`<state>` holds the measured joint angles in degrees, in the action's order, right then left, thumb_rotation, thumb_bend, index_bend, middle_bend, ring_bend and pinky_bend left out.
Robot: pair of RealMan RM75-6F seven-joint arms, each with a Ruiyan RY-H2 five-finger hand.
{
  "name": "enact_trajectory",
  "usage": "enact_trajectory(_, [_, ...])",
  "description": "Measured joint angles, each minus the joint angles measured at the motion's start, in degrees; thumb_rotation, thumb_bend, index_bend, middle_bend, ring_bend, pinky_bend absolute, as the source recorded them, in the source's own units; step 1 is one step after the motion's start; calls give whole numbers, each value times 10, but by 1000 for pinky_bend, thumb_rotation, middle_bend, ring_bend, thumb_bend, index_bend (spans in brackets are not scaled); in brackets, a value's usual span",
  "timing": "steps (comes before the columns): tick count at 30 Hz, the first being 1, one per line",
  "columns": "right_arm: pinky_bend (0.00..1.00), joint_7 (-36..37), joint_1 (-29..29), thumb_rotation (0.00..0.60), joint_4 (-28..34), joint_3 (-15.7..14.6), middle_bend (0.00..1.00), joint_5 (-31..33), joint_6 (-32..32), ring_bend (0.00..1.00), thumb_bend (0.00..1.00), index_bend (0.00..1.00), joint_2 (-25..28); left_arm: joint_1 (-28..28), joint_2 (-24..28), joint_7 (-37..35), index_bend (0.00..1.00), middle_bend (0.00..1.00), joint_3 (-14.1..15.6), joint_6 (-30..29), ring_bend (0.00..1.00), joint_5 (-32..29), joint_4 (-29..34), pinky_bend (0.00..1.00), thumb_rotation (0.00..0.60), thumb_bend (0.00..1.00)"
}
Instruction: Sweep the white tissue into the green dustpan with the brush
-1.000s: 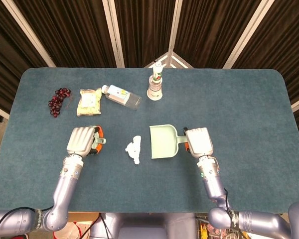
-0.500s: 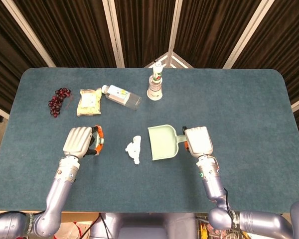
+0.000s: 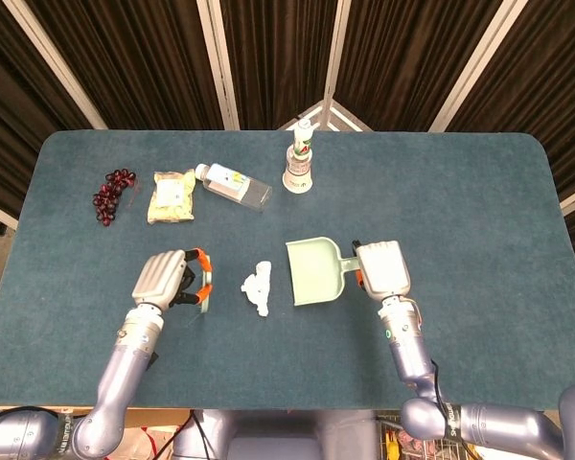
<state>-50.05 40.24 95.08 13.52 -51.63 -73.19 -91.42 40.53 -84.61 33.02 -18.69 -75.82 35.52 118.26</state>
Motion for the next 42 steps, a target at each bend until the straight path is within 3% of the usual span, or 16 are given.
enact_trajectory(16, [871,-1,4,600,-4,-5,943,-1,-1,916,384,600,6,7,-42,-33,772,1000,-1,-17,979,2,7,965,600,644])
enact_trajectory(25, [871,-38,13,600,-10,-11,943,5,2,916,384,605,17,11,-47,-34,773,1000,4,-19,979,3,7,965,600,644])
enact_trajectory(42, [871,-156,30,600,32,-13,943,149,-3,916,384,625,52,18,-41,-29,774,1000,1,-27,980,14,22,965,600,648])
